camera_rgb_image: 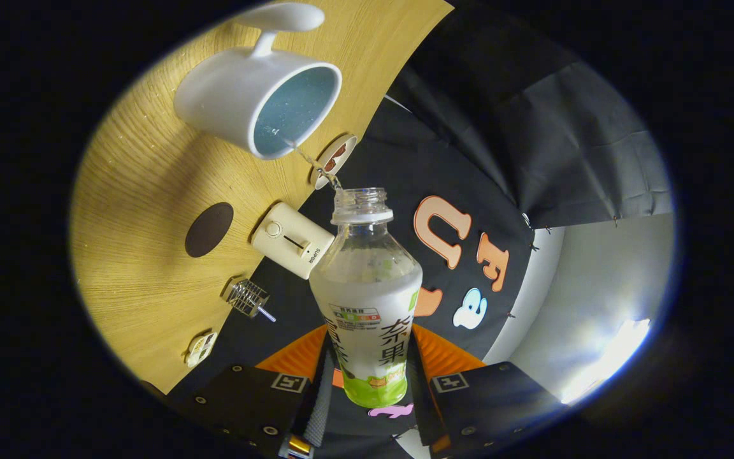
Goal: Take the bottle from table, then pour the juice into the cup, finally place the bottle on the coaster
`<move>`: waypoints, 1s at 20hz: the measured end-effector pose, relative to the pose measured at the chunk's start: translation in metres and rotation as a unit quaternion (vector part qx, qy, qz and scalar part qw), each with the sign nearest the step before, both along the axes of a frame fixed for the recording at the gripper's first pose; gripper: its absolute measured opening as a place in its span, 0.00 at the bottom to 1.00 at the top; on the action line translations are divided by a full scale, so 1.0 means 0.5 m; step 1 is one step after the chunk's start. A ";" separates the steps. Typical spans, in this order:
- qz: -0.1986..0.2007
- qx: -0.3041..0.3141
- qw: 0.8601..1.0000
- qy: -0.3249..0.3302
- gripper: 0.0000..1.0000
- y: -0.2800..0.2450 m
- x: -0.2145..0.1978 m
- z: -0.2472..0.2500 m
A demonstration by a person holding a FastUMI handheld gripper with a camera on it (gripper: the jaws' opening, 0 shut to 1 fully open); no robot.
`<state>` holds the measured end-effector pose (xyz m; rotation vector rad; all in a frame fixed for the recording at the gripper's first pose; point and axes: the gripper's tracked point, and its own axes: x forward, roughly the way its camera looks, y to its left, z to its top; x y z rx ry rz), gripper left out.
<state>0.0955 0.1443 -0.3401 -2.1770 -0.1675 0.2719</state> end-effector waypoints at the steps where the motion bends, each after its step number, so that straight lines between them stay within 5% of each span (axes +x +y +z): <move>1: 0.002 -0.002 1.000 -0.001 0.56 0.002 0.005 0.002; 20: 0.040 -0.044 0.998 -0.002 0.56 0.045 0.000 -0.004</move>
